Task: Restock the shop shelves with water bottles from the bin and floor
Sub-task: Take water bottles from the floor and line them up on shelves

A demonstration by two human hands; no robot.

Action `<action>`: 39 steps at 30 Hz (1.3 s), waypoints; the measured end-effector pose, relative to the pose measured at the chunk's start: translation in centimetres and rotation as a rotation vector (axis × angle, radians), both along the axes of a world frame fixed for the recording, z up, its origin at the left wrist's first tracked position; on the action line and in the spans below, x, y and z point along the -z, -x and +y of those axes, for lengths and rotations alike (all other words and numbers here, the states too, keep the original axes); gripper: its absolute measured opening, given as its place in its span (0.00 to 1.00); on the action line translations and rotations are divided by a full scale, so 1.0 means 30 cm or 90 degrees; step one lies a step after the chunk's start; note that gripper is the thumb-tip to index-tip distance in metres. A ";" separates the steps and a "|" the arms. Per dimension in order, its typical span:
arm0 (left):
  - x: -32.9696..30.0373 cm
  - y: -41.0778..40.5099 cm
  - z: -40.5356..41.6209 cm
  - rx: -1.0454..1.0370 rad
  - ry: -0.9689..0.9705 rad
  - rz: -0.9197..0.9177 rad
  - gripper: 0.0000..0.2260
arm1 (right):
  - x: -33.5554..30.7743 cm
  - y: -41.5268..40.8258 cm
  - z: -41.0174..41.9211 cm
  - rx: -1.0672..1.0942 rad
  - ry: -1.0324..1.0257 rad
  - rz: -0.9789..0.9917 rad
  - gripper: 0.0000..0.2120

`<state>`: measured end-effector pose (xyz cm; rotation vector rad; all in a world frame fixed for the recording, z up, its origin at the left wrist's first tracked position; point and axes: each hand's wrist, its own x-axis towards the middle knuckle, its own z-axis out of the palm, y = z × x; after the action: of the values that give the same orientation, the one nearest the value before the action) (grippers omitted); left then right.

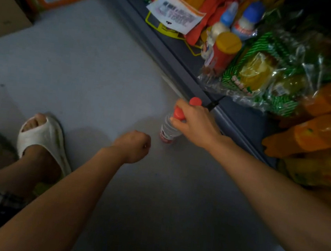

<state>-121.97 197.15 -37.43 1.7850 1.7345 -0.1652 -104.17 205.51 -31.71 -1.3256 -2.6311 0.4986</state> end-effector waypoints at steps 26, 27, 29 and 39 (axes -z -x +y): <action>-1.096 -0.312 0.085 0.162 -0.463 -0.087 0.06 | -1.245 -0.445 -0.221 0.071 -0.205 0.148 0.03; -1.133 -0.331 0.093 0.162 -0.472 -0.098 0.05 | -1.288 -0.467 -0.221 0.077 -0.212 0.147 0.03; -1.205 -0.369 0.114 0.168 -0.489 -0.107 0.05 | -1.373 -0.505 -0.216 0.095 -0.230 0.152 0.04; -1.376 -0.501 0.225 0.209 -0.542 -0.157 0.05 | -1.664 -0.623 -0.064 0.192 -0.356 0.021 0.03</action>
<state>-106.93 203.91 3.85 2.5416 1.4041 0.7336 -85.48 203.58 18.21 -1.4464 -2.2323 -0.2417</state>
